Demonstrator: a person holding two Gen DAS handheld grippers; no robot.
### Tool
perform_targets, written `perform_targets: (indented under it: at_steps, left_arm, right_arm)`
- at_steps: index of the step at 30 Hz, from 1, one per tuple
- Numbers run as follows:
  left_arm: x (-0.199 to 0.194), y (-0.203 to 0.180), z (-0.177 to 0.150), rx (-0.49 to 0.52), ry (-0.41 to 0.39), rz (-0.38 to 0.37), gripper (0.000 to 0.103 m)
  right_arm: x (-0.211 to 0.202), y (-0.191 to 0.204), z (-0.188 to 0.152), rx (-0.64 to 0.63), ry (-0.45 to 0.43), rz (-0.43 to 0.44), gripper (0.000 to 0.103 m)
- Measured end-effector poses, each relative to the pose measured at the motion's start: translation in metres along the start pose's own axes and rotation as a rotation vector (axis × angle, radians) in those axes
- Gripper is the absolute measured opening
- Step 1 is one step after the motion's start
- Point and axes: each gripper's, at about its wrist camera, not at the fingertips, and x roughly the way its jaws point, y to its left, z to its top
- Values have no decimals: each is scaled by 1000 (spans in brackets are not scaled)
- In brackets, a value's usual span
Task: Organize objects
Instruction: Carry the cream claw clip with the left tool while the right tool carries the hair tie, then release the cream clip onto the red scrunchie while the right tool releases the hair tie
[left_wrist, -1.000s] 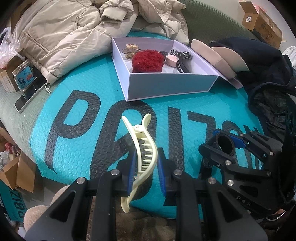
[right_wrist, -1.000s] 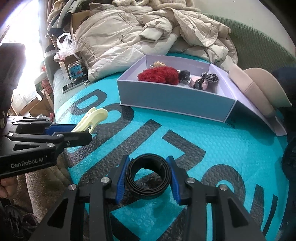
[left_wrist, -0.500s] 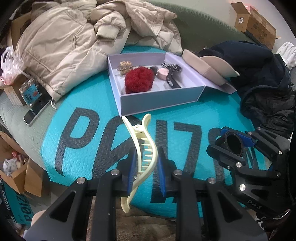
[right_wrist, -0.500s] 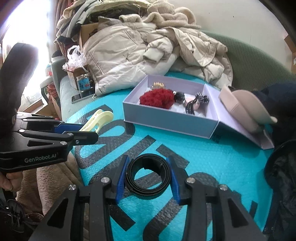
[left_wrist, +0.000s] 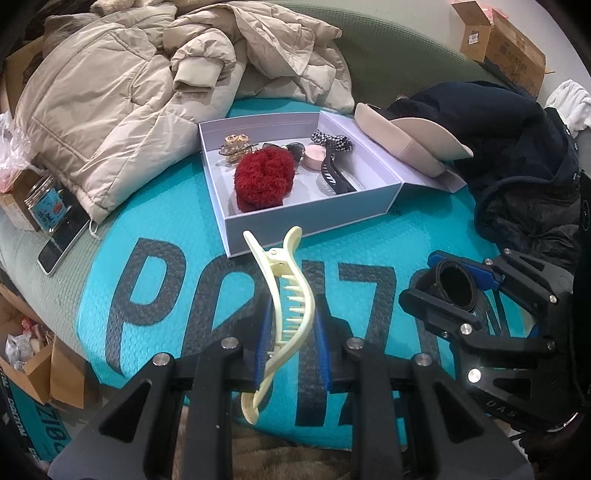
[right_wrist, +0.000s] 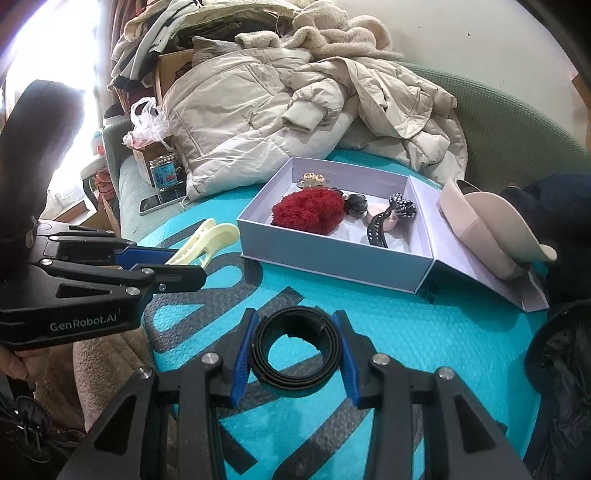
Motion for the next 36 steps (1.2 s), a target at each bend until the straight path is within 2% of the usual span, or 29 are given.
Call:
perform_targets:
  at_steps: [23,36]
  left_arm:
    - [67,16,97,29,8,-11,21]
    - [113,16,132,64,17,-31,21]
  right_arm:
    - [62,-48,66,-15,-23,13,41]
    - [98,-79,91,7,-34,-26,41]
